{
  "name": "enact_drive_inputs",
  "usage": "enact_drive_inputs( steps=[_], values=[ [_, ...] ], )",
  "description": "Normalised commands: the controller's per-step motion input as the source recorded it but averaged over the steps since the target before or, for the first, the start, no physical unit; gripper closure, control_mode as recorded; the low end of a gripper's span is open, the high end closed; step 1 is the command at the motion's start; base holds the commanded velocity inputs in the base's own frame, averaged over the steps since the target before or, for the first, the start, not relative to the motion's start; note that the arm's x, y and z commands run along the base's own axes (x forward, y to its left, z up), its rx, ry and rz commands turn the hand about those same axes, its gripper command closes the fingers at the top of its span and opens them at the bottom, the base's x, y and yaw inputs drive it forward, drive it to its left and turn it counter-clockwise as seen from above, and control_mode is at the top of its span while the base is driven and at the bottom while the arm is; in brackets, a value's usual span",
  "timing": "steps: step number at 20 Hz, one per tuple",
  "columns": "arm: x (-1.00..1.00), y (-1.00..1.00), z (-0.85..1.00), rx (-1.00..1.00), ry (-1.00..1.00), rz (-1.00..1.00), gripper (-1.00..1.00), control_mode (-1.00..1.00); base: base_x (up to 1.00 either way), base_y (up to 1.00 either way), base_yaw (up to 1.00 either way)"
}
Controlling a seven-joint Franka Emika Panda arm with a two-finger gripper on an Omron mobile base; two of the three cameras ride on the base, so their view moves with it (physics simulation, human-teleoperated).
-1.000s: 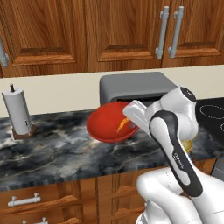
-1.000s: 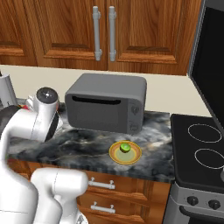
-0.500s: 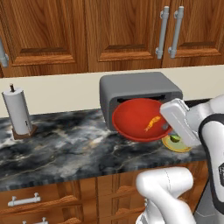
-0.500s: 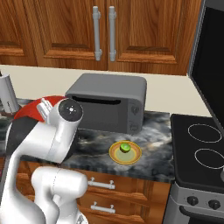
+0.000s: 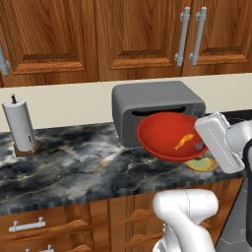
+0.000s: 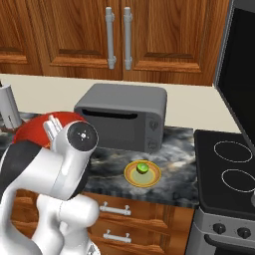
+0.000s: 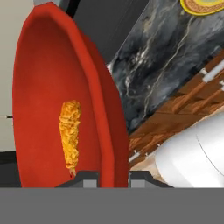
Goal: Remove the kiwi from the bowl and place it on the small plate. Then place the bowl with only the shrimp in the microwave, close the door, and press the start button to microwave the shrimp.
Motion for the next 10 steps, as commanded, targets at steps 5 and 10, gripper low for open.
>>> enact_drive_inputs(
  steps=[5,10],
  values=[
    [-0.01,0.0,-0.18,0.0,0.05,-0.02,1.0,-1.0,0.0,0.0,0.0],
    [-0.04,0.0,-0.04,0.0,0.0,0.0,1.0,1.0,-0.7,-0.02,-0.02]
  ],
)
